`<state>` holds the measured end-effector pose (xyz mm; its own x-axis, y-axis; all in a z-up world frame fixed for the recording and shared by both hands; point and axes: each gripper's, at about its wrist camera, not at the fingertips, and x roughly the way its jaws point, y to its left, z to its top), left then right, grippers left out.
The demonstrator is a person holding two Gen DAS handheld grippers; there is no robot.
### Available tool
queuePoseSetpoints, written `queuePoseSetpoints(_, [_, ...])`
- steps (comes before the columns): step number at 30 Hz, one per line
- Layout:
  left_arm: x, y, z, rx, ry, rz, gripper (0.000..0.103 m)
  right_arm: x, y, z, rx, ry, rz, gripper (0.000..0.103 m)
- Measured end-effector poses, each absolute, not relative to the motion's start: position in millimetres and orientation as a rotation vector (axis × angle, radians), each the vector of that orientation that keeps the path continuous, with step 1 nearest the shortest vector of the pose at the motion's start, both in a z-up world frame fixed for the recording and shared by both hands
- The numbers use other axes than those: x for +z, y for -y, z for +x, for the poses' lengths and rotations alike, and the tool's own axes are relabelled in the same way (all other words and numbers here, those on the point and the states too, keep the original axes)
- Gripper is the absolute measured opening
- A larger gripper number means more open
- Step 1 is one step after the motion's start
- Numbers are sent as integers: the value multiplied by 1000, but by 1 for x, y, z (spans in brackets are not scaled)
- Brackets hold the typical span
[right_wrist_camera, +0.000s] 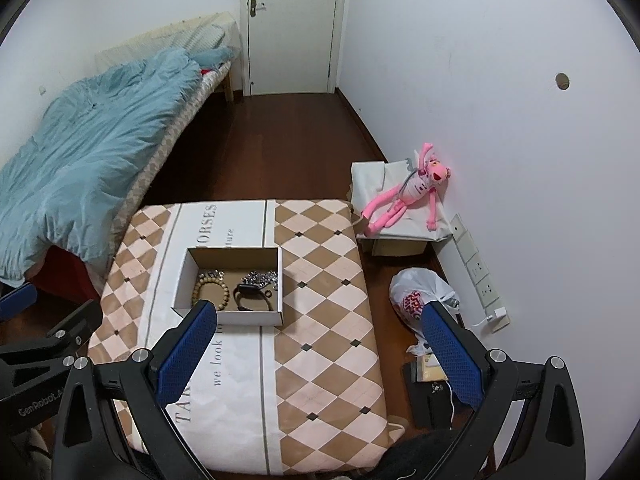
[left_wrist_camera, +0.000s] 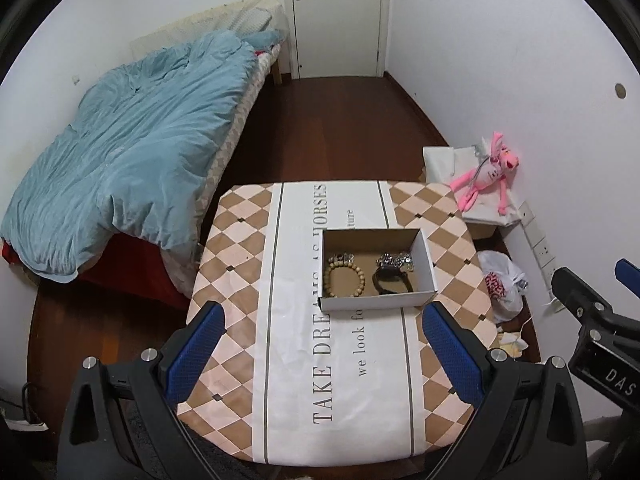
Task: Organize jewelry
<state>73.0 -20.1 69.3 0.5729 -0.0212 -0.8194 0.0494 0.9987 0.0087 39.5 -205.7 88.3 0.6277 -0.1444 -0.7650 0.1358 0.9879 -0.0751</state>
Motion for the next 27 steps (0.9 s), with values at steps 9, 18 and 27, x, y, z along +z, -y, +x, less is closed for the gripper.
queuePoseSetpoints(9, [57, 18, 82, -30, -979, 36, 101, 66, 207, 55, -163, -925, -8, 103])
queuePoseSetpoints(18, [56, 16, 85, -15, -964, 40, 101, 61, 204, 59, -153, -936, -12, 103])
queuePoseSetpoints(27, [56, 17, 85, -14, -957, 48, 101, 62, 202, 58, -150, -937, -10, 103])
